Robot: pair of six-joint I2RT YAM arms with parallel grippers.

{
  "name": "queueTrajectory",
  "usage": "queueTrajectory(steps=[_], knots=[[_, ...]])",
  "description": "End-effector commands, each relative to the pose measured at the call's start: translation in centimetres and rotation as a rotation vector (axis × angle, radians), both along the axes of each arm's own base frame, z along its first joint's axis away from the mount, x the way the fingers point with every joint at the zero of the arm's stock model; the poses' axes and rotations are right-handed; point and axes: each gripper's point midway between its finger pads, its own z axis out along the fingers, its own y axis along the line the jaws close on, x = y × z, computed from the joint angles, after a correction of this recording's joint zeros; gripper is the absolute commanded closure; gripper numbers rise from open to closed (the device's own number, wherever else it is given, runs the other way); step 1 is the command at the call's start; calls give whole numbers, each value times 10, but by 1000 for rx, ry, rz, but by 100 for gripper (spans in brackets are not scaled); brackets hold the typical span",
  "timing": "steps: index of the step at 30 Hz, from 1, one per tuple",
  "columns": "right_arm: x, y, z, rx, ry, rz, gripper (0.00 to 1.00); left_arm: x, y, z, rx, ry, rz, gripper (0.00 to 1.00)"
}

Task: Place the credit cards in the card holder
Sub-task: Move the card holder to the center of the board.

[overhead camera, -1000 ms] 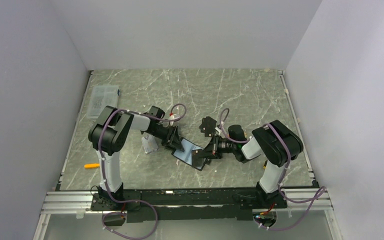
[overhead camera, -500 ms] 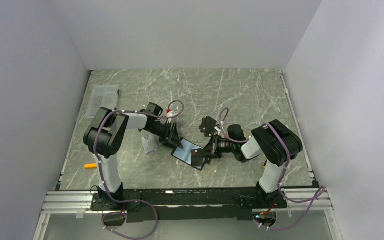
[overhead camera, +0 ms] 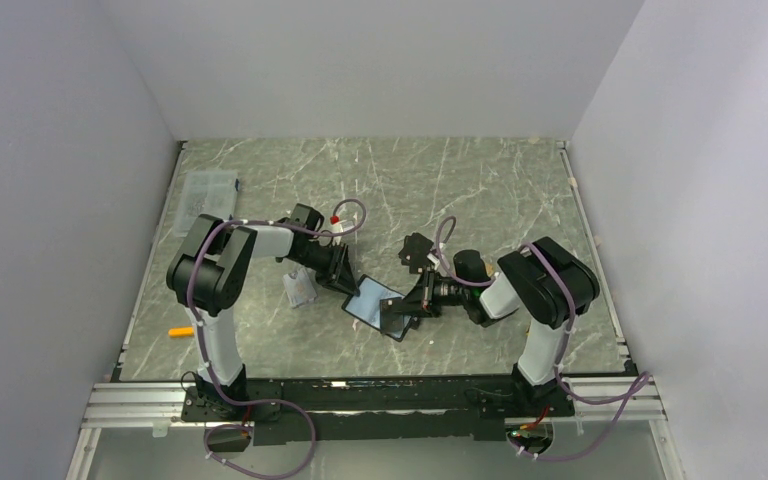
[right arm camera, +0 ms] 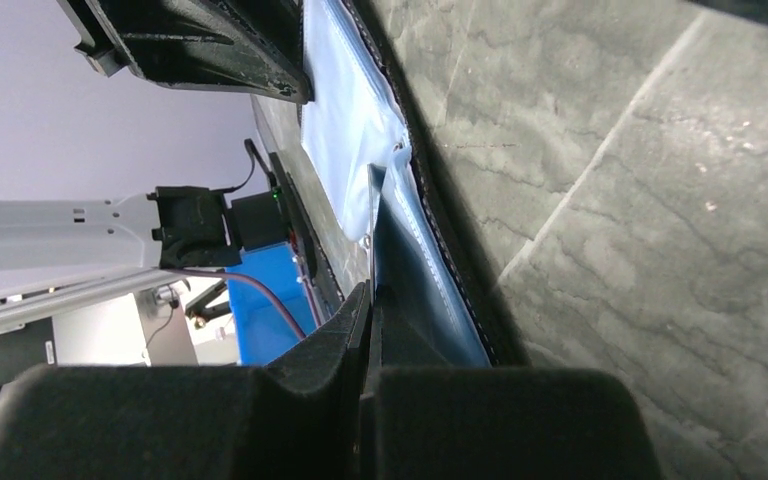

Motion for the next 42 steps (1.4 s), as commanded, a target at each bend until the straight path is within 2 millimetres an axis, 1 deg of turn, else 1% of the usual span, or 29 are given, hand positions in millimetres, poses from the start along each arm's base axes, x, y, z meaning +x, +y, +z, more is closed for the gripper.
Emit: queueTrajectory(steps=[1,10,18,24,30,34,37,42], knots=[[10,6,7,30,-53,-5,100,1,8,-14,59,-52,3,73],[18,8,1,35,-40,-37,100,-6,8,-14,47,-26,4,73],[20,3,-8,-6,-20,-89,100,-10,5,-9,21,-9,16,72],[26,4,-10,-30,-21,-125,100,-21,0,-4,7,3,8,71],[27,0,-13,-67,-21,-168,100,-28,0,-5,-1,18,5,72],[30,-6,-13,-119,-39,-194,100,-34,-7,-8,-9,46,-25,72],[34,-9,-11,-177,-65,-196,100,-37,-14,-7,-45,50,-51,72],[37,-10,-11,-199,-65,-193,100,-36,-18,-8,-71,63,-56,72]])
